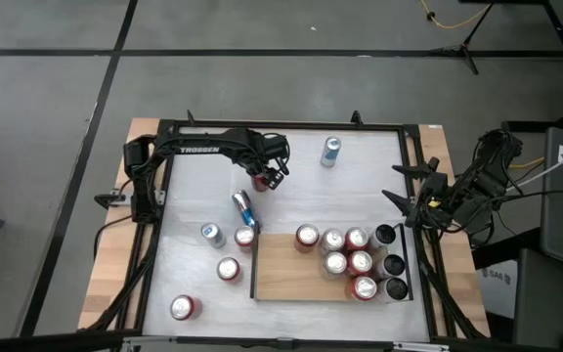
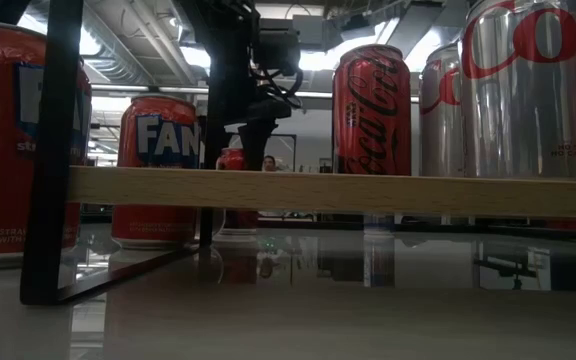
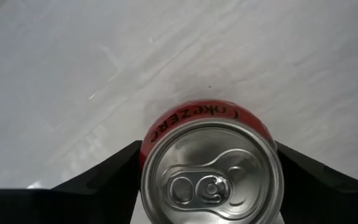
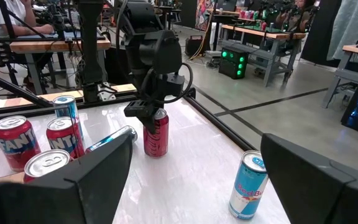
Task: Place canned beverage on shelf
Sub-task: Put the top red soda can on the shelf
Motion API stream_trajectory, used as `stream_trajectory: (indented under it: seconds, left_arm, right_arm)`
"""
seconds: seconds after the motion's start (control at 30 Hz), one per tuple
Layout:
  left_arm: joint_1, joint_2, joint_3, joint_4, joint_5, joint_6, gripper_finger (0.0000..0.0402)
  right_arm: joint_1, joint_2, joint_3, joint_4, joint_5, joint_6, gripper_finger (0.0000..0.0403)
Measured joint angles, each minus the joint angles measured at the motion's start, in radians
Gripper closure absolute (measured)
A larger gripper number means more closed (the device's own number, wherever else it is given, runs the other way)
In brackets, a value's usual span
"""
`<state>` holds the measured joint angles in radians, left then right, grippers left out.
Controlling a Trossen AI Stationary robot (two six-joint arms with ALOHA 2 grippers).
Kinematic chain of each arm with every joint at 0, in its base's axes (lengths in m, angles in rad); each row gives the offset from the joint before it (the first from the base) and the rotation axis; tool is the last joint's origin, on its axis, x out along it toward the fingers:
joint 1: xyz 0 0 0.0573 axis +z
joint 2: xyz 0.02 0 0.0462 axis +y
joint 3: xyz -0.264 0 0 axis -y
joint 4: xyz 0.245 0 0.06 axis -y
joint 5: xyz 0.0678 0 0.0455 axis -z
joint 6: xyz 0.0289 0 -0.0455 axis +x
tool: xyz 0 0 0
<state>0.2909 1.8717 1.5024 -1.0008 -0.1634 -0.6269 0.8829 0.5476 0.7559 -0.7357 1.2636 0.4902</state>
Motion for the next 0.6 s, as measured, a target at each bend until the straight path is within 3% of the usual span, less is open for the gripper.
stream_trajectory:
  seconds: [0.27, 0.6]
  left_arm:
    - [-0.001, -0.003, 0.023, -0.027, 0.036, 0.036, 0.0123]
    - [-0.048, -0.006, 0.271, -0.196, 0.075, 0.123, 0.0123]
  right_arm:
    - [0.000, 0.000, 0.000, 0.000, 0.000, -0.001, 0.0056]
    - [0.000, 0.000, 0.000, 0.000, 0.000, -0.001, 0.0056]
